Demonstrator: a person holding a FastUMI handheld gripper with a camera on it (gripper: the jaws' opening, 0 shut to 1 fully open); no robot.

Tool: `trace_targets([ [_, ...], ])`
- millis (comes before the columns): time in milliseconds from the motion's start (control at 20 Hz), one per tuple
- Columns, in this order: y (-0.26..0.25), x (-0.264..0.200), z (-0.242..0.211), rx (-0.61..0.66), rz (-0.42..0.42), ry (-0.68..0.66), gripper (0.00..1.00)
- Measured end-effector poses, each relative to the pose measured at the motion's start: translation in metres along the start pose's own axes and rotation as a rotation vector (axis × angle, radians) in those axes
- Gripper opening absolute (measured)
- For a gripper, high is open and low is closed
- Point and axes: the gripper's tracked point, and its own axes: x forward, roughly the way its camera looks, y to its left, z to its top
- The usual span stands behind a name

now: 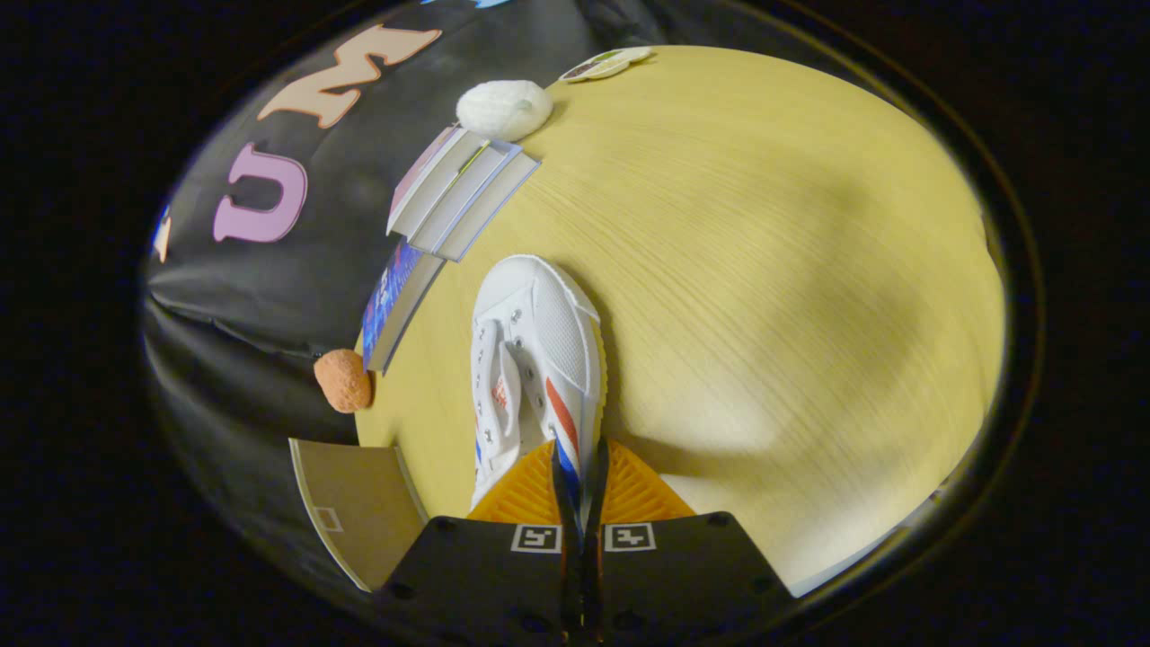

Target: Open the storage box then place both shoes into the box .Put the left shoe in first, then the right shoe, with the right side of both shoes facing outward in a uniform manner.

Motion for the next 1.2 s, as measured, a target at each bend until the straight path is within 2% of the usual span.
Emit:
trace_targets([
  [350, 0.074, -0.015, -0.022, 0.101, 0.173, 0.061, 0.03],
  [650, 0.189, -0.048, -0.048, 0.007, 0.316, 0.112, 0.03],
  [850, 0.266, -0.070, -0.095, -0.063, 0.418, 0.177, 0.03],
  [1050, 0.308, -0.075, -0.152, -0.158, 0.438, 0.241, 0.03],
  [1200, 0.315, -0.064, -0.182, -0.183, 0.405, 0.268, 0.03],
])
